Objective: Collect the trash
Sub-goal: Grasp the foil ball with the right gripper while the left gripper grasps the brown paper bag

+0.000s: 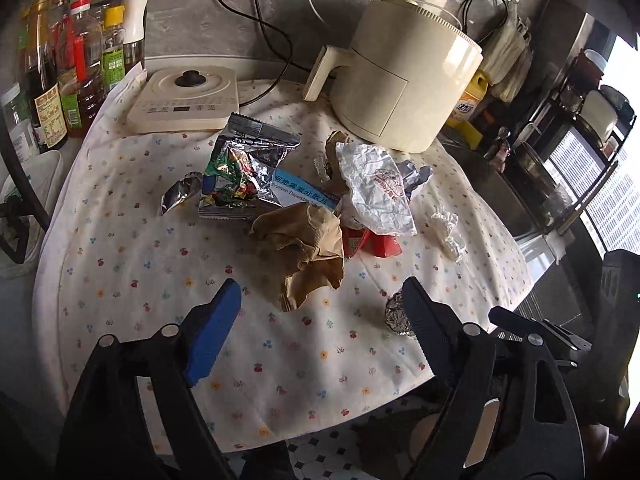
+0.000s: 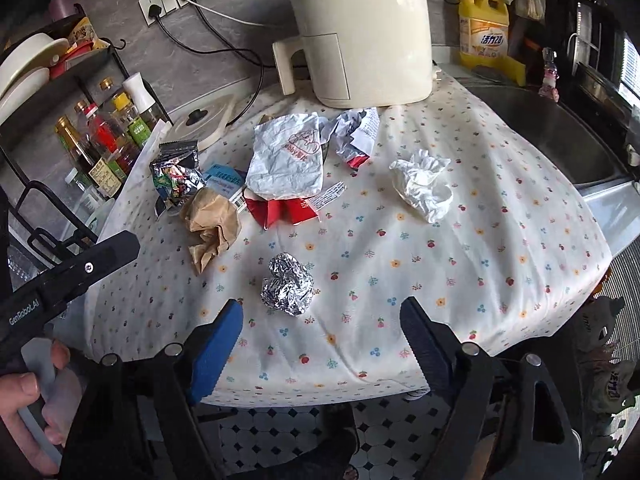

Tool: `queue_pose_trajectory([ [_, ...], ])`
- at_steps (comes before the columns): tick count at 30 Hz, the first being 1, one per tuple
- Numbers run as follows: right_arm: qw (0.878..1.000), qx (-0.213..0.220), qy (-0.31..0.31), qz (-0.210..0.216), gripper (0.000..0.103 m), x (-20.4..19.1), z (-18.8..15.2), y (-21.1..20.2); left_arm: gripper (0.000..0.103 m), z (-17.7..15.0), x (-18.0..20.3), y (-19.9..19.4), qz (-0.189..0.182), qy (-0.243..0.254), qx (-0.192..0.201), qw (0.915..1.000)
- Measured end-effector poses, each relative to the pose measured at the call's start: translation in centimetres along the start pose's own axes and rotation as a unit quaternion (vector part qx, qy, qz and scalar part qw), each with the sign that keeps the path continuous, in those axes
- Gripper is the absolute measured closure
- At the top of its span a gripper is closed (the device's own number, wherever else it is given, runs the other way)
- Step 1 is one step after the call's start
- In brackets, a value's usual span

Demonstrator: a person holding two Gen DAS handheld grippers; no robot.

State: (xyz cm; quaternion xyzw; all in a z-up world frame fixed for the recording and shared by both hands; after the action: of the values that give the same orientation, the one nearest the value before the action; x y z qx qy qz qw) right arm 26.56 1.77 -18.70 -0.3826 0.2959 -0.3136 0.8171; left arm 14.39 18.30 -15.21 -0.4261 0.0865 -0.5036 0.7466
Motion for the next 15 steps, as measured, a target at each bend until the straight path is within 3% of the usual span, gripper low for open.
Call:
queue_pose_trajectory([
  [5, 0.998, -0.042, -0.007, 0.041, 0.04, -0.5, 0.8, 4.4, 0.034, 1.2, -0.9, 3.1, 0.001, -0.003, -0.019, 0.9998],
  [6, 0.997, -0.051, -0.009, 0.05, 0.049, -0.6, 0.9, 5.1, 0.035, 1.4, -0.9, 3.7, -0.001, -0.002, -0.023, 0.9997],
  [7, 0.996, -0.061, -0.009, 0.058, 0.065, -0.6, 1.0, 5.8, 0.037, 1.5, -1.0, 4.2, -0.004, -0.001, -0.028, 0.9996],
  [8, 0.996, -0.067, -0.005, 0.062, 0.068, -0.5, 1.1, 6.3, 0.038, 1.6, -0.9, 4.7, -0.008, 0.002, -0.034, 0.9994],
  [12, 0.996, -0.061, 0.0, 0.059, 0.069, 0.3, 2.0, 6.6, 0.038, 2.0, -0.5, 7.0, -0.011, 0.016, -0.053, 0.9984],
  [15, 0.997, -0.055, 0.01, 0.053, 0.069, 1.1, 2.5, 6.5, 0.048, 1.8, -0.5, 8.3, -0.008, 0.016, -0.072, 0.9972],
])
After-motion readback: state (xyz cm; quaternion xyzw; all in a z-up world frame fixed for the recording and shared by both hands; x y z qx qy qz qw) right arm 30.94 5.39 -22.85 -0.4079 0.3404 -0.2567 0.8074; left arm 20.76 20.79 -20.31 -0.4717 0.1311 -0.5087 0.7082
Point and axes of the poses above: each gripper's, at about its wrist camera, not at the fingertips, and y roughly the way its jaws point, x to its right, z to its top, the point moved 1 cm from there along y, roughly the way its jaws point, and after that the axes turned 1 degree about x, right-handed, at the moved point
